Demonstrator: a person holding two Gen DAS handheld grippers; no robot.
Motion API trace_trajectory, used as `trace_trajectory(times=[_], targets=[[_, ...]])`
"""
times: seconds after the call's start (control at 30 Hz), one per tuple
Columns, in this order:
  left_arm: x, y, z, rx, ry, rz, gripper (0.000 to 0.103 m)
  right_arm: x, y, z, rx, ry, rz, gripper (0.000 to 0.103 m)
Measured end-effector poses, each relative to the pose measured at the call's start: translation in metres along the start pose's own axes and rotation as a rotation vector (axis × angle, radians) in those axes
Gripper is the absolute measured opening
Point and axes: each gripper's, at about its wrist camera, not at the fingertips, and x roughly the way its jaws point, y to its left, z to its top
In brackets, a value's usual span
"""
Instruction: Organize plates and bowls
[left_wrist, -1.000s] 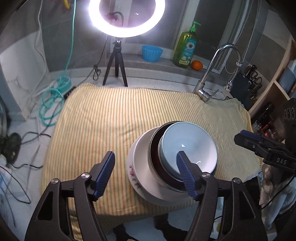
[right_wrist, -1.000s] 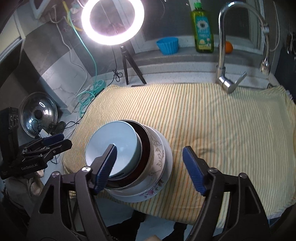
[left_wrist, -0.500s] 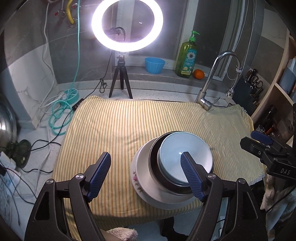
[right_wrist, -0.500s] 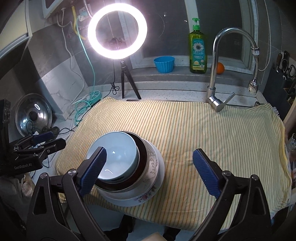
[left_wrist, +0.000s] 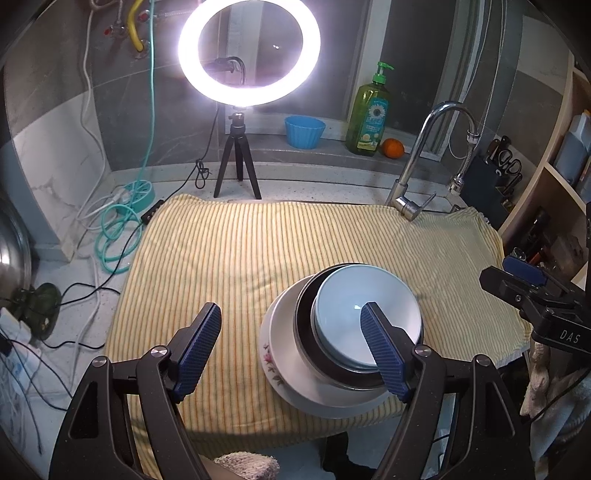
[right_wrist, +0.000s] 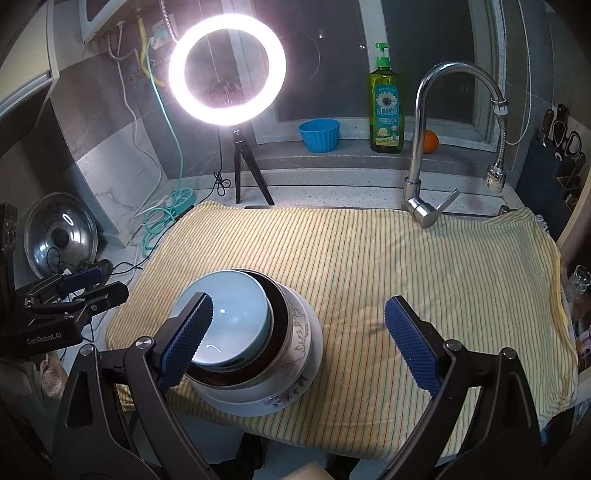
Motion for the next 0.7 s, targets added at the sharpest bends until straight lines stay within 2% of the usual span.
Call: trace_trajectory(times=[0.7], targets=[[0.0018,0.0024,0.0007,-0.009,0.002,0.005,0.078,0.0005,0.0024,0.0036,-0.011,-0.004,-0.007,0.096]])
